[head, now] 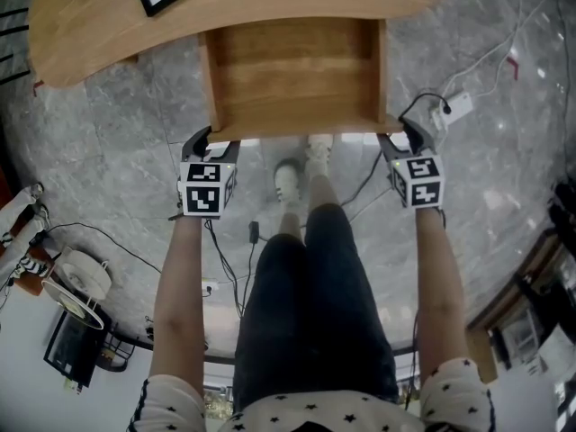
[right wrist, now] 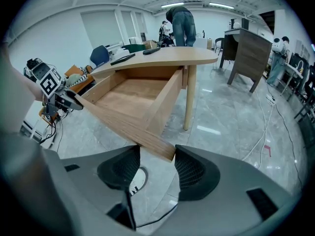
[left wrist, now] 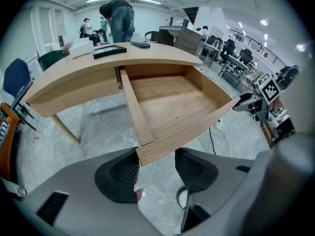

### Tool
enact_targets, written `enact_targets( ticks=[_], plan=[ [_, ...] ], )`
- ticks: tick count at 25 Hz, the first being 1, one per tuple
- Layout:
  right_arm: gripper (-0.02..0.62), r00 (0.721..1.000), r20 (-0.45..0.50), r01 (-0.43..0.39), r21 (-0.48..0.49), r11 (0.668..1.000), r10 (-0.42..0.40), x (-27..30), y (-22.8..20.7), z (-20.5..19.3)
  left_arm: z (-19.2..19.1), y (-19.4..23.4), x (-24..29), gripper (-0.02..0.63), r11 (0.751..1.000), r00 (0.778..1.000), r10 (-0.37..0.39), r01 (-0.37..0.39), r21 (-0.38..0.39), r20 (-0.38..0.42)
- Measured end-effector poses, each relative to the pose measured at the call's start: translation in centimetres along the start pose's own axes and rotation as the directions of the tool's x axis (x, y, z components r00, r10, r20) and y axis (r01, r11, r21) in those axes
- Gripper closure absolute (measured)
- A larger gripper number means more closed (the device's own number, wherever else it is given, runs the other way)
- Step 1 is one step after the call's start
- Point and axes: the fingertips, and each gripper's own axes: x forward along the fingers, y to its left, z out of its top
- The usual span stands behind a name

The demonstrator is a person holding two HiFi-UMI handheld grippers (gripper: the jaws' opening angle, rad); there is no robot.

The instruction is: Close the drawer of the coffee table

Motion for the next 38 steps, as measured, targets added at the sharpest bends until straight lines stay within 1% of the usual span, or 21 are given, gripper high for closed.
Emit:
enact_targets(
  ticks=[14,38],
  plan=[
    [0.368,1.000,0.001,-0.006,0.004,1.000,0.006,0.1,-0.1,0.4,0.2,0.1,0.1,0.370,1.000,1.000,0.006,-0.006,-0.004,-0.008],
    [0.368,1.000,0.016,-0.011,-0.003,1.000,0.011,1.0,-1.6,3.1,2.9,1.0,0.7,0.370,1.000,1.000,0.024,-0.024,-0.011,0.003]
  ],
)
